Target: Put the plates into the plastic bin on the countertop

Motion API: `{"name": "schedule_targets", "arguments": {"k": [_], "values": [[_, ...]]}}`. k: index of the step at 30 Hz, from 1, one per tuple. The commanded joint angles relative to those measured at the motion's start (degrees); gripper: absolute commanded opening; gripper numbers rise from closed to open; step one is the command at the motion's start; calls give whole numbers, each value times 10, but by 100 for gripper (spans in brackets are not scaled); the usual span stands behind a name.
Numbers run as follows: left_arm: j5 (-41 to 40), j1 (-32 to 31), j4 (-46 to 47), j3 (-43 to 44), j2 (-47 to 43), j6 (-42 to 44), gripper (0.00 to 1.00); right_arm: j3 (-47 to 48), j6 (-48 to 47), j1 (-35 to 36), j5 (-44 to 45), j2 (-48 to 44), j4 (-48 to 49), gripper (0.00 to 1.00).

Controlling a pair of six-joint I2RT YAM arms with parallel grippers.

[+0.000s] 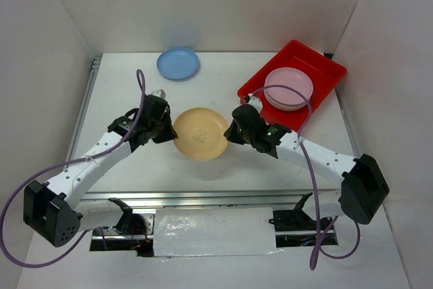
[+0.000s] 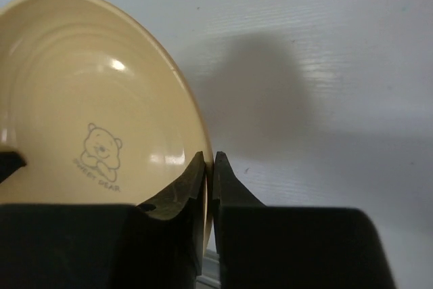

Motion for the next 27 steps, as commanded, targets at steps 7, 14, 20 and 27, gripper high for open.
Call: {"name": "schedule_targets", "arguments": {"k": [7, 14, 20, 27], "values": [[15, 40, 0, 20, -13, 13, 36, -28, 3, -54, -52, -43, 42, 0], [-106, 51, -109, 28, -141, 6, 99, 57, -54, -242, -55, -6, -45, 0], [-98, 51, -153, 28, -222, 45, 99, 177, -51, -417, -84, 126, -63, 0], [-82, 47, -176, -5, -244, 80, 99, 314, -57, -493, -78, 232, -110, 0]]}}
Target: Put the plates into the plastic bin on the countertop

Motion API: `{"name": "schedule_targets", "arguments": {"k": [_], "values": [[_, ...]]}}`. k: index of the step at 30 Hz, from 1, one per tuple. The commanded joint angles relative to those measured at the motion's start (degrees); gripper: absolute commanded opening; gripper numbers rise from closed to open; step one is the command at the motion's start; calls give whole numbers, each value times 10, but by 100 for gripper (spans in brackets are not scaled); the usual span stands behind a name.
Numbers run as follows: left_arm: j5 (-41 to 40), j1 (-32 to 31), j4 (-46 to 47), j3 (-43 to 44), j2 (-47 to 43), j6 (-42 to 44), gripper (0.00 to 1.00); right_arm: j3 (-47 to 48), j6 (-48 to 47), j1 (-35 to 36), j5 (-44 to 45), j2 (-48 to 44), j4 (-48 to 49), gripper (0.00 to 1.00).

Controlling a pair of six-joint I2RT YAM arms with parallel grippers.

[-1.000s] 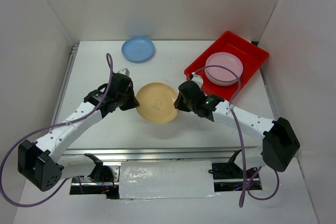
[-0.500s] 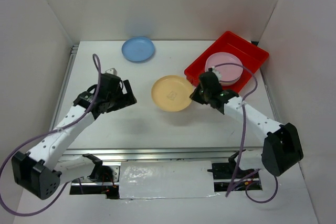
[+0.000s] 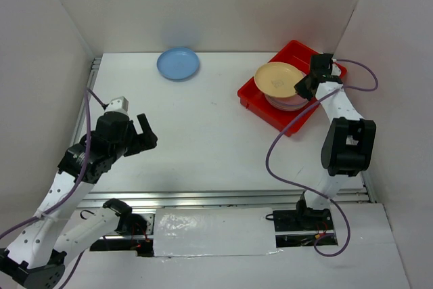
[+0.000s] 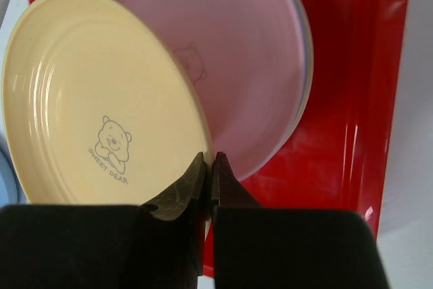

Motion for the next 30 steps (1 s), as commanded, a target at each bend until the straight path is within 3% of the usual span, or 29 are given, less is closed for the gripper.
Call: {"name": "schedule_targets", "arguments": {"k": [1, 7, 10, 11, 13, 14, 19, 21, 22, 24, 30], "values": [[10, -8, -14, -15, -8, 26, 99, 66, -5, -18, -7, 27, -37, 0], [25, -22, -10, -17, 1, 36, 99, 88, -4, -44, -17, 45, -37, 6], [30, -32, -6, -19, 1, 39, 99, 118, -10, -43, -9, 48, -77, 44], [27, -32, -6, -18, 0, 36, 99, 120, -9, -41, -6, 43, -83, 75], [18, -30, -5, -17, 1, 32, 99, 112, -6, -32, 14, 3, -90, 86], [17, -28, -6, -16, 1, 30, 99, 94, -5, -28, 25, -15, -86, 98], [17, -12, 29, -24, 8, -1, 99, 41, -19, -3, 26, -168, -51, 100], [27, -9, 68, -55, 11, -21, 99, 5, -36, 7, -18, -223, -41, 100], [40, -2, 92, -67, 15, -42, 99, -13, -42, 24, -88, -242, -18, 100], [54, 11, 169, -95, 45, -62, 99, -93, -45, 45, -137, -302, -3, 100], [85, 96, 407, -138, 199, -149, 99, -402, 43, 219, -279, -514, 206, 100]]}}
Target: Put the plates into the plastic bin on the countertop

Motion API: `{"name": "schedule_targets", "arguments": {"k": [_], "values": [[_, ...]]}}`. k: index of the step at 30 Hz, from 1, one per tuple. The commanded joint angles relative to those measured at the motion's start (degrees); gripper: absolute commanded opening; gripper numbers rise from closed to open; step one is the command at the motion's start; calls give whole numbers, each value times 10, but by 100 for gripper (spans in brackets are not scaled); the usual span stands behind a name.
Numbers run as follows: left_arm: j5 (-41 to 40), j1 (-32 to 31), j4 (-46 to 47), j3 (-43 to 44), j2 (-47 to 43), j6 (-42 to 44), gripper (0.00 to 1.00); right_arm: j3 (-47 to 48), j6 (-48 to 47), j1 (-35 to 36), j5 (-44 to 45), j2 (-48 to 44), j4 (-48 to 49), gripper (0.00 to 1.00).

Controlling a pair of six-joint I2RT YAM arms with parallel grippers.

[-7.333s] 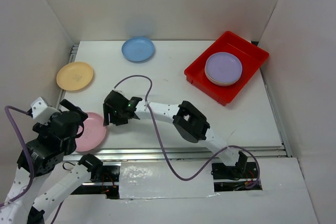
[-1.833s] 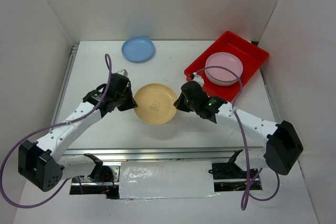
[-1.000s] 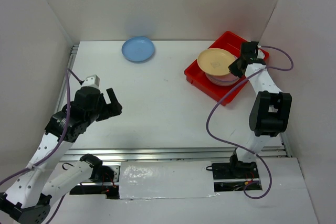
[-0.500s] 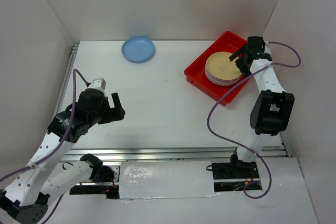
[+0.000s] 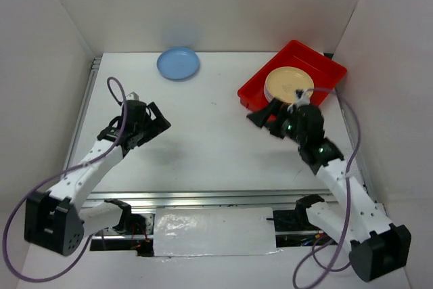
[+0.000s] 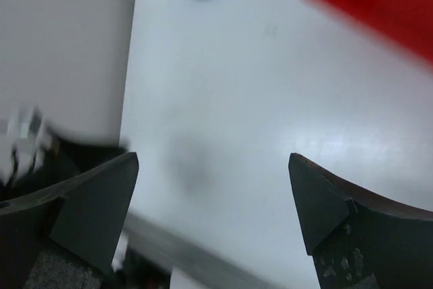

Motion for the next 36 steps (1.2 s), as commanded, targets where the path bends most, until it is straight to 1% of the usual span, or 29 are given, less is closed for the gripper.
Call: {"name": "schedule_targets", "arguments": {"k": [1, 2, 3, 4, 5, 7, 8, 9, 10, 11, 13, 14, 15, 16, 17, 19, 22, 23, 24, 26, 27, 29, 30, 32, 33, 34, 35, 36], "values": [[24, 53, 219, -23, 74, -84, 99, -189, 64, 74, -111, -92, 154, 100], [28, 61, 263, -29, 113, -93, 99, -219, 78, 122, -121, -118, 194, 100], [21, 70, 341, -37, 133, -102, 99, -249, 106, 146, -115, -164, 215, 100], [19, 84, 377, -37, 155, -122, 99, -271, 117, 168, -108, -184, 250, 100], [20, 90, 417, -36, 206, -128, 99, -301, 123, 206, -99, -200, 255, 100], [21, 101, 480, 2, 265, -136, 99, -309, 123, 241, -74, -223, 244, 100], [23, 105, 486, 54, 327, -135, 99, -309, 121, 255, -67, -224, 236, 100], [22, 108, 484, 80, 358, -137, 99, -307, 120, 280, -59, -222, 229, 100], [27, 114, 487, 107, 385, -138, 99, -303, 119, 290, -53, -219, 222, 100], [28, 116, 489, 155, 442, -141, 99, -303, 121, 301, -48, -216, 221, 100], [21, 122, 483, 203, 492, -146, 99, -303, 123, 335, -37, -206, 230, 100], [14, 124, 461, 257, 541, -147, 99, -303, 124, 345, -32, -199, 233, 100], [5, 124, 433, 288, 570, -150, 99, -304, 126, 355, -29, -194, 240, 100], [-22, 125, 397, 324, 592, -155, 99, -302, 124, 374, -21, -190, 244, 100], [-36, 123, 334, 386, 635, -158, 99, -299, 122, 384, -14, -181, 243, 100], [-44, 123, 323, 441, 686, -152, 99, -288, 110, 410, 2, -173, 236, 100], [-51, 121, 309, 483, 723, -146, 97, -267, 98, 437, 23, -158, 202, 100], [-55, 120, 297, 516, 745, -146, 97, -264, 90, 443, 39, -158, 195, 100], [-69, 119, 280, 531, 758, -144, 93, -260, 87, 447, 46, -159, 190, 100], [-80, 117, 233, 586, 792, -143, 91, -253, 79, 454, 61, -168, 176, 100], [-92, 115, 202, 602, 802, -145, 85, -251, 77, 453, 66, -172, 169, 100], [-100, 113, 179, 641, 825, -148, 78, -250, 72, 453, 70, -184, 161, 100], [-106, 111, 156, 652, 831, -152, 67, -250, 72, 452, 78, -188, 149, 100], [-113, 108, 142, 669, 837, -155, 54, -249, 68, 450, 82, -205, 140, 100], [-119, 106, 138, 669, 835, -157, 43, -248, 69, 448, 87, -212, 136, 100], [-124, 104, 135, 666, 830, -159, 35, -247, 67, 448, 91, -217, 124, 100], [-133, 102, 125, 664, 824, -165, 20, -246, 65, 446, 96, -228, 118, 100], [-145, 98, 119, 659, 815, -174, 15, -246, 64, 444, 102, -233, 108, 100]]}}
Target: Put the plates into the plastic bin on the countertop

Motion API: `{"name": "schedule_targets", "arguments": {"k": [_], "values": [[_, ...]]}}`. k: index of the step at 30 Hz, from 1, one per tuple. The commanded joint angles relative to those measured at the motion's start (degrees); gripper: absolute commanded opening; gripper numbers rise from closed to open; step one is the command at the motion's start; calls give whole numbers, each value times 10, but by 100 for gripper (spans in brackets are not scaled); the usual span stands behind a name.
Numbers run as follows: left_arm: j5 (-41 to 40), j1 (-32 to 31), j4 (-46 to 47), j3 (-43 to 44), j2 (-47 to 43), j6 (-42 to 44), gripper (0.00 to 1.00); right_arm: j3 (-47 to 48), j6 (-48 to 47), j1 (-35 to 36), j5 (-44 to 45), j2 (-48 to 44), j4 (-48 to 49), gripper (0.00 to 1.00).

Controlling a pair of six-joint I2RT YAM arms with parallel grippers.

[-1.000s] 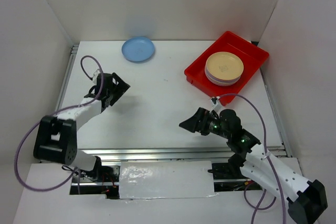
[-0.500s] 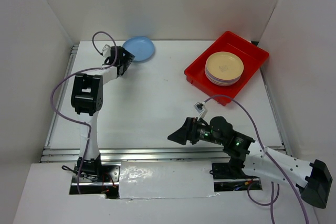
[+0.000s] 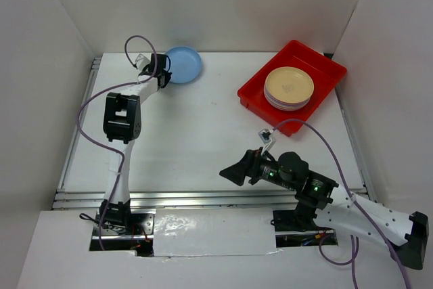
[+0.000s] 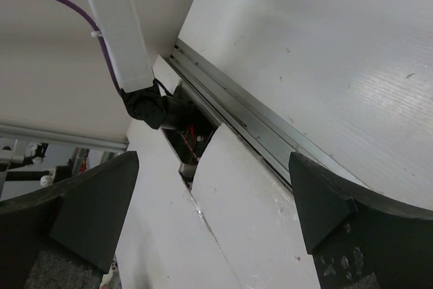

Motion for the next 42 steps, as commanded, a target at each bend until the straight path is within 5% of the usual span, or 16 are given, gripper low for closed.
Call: {"name": "schedule_targets", "arguments": {"k": [1, 6, 9, 13, 21, 31, 34, 36, 37, 38, 42], "values": [[-49, -12, -56, -18, -21, -13, 6, 29, -18, -5, 34, -26, -35, 100], [-90, -38, -108, -81, -133, -31, 0, 29, -22, -15, 63, -35, -48, 100], [-141, -84, -101, -211, -276, -20, 0, 54, -27, -22, 89, -6, -58, 100], [-164, -146, -77, -403, -487, 27, 0, 161, -66, -39, 157, 111, -121, 100], [-137, -284, -143, -551, -735, 62, 0, 371, -31, -38, 349, 323, -327, 100], [-9, -353, -174, -603, -848, 107, 0, 251, 19, -28, 326, 247, -234, 92], [-11, -373, -176, -631, -869, 108, 0, 225, 26, -30, 332, 225, -217, 78], [-5, -380, -176, -647, -878, 107, 0, 211, 23, -32, 327, 215, -205, 56], [-3, -384, -176, -652, -880, 107, 0, 207, 24, -32, 319, 213, -199, 29], [-3, -385, -175, -654, -882, 107, 0, 201, 24, -32, 317, 213, -192, 18], [-2, -388, -165, -659, -878, 110, 1, 189, 34, -32, 294, 215, -176, 0]]}}
